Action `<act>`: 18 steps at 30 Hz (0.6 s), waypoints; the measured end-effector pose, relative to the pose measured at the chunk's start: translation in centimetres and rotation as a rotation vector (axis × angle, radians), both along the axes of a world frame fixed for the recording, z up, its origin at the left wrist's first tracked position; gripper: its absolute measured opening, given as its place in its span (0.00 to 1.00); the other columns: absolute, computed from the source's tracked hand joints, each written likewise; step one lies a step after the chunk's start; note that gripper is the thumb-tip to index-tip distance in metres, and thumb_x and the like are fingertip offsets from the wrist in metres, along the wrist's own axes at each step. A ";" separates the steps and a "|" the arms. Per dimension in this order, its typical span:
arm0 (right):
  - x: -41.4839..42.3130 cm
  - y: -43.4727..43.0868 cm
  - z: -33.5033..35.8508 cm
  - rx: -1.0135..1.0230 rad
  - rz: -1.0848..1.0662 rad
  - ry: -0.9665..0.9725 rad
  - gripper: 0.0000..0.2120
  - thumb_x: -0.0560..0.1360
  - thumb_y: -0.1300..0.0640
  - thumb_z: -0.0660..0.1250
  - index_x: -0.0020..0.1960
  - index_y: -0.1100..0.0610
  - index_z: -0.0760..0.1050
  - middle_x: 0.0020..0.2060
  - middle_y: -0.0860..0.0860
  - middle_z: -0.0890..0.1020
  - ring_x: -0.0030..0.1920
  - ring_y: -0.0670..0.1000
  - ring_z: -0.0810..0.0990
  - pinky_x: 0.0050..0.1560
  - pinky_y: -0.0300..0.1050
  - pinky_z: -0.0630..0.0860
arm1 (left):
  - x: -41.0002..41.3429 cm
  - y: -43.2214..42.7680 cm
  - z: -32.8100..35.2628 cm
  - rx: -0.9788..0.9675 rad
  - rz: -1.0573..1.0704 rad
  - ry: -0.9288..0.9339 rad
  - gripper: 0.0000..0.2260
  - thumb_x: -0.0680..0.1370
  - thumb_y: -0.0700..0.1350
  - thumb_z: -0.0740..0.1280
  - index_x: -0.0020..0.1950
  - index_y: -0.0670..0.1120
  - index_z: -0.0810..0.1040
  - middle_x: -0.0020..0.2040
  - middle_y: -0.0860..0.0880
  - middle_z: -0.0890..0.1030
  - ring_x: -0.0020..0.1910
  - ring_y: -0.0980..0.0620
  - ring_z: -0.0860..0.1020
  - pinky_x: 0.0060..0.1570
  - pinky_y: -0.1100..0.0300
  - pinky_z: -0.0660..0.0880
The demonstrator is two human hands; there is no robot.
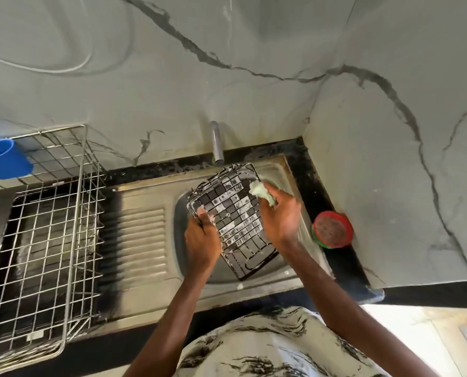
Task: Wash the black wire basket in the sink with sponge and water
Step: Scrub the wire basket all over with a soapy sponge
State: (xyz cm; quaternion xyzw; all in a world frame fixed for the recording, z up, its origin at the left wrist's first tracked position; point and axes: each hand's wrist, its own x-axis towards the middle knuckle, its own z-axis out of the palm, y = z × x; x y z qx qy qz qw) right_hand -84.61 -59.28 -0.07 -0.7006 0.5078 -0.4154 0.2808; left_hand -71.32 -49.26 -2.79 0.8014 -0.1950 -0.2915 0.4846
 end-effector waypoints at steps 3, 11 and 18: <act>1.1 -0.8 1.9 -0.137 0.028 0.038 0.24 0.73 0.70 0.73 0.68 0.60 0.77 0.52 0.55 0.86 0.40 0.48 0.84 0.41 0.39 0.83 | -0.4 0.2 -0.2 0.031 -0.006 -0.034 0.25 0.84 0.66 0.53 0.45 0.51 0.79 0.37 0.48 0.83 0.35 0.46 0.84 0.33 0.40 0.83; -3.1 1.7 -3.7 0.041 0.057 0.346 0.11 0.77 0.63 0.71 0.59 0.60 0.82 0.38 0.55 0.86 0.26 0.46 0.76 0.30 0.43 0.82 | 0.7 -0.3 0.9 -0.053 0.128 0.158 0.13 0.88 0.52 0.55 0.55 0.47 0.75 0.43 0.50 0.81 0.41 0.44 0.84 0.39 0.39 0.84; -1.8 -0.7 -3.0 -0.122 0.163 0.321 0.15 0.77 0.64 0.71 0.63 0.59 0.81 0.47 0.56 0.87 0.39 0.50 0.86 0.45 0.29 0.79 | 0.5 -0.1 0.5 -0.096 0.134 0.318 0.11 0.88 0.49 0.54 0.55 0.49 0.74 0.57 0.45 0.82 0.44 0.41 0.85 0.40 0.35 0.83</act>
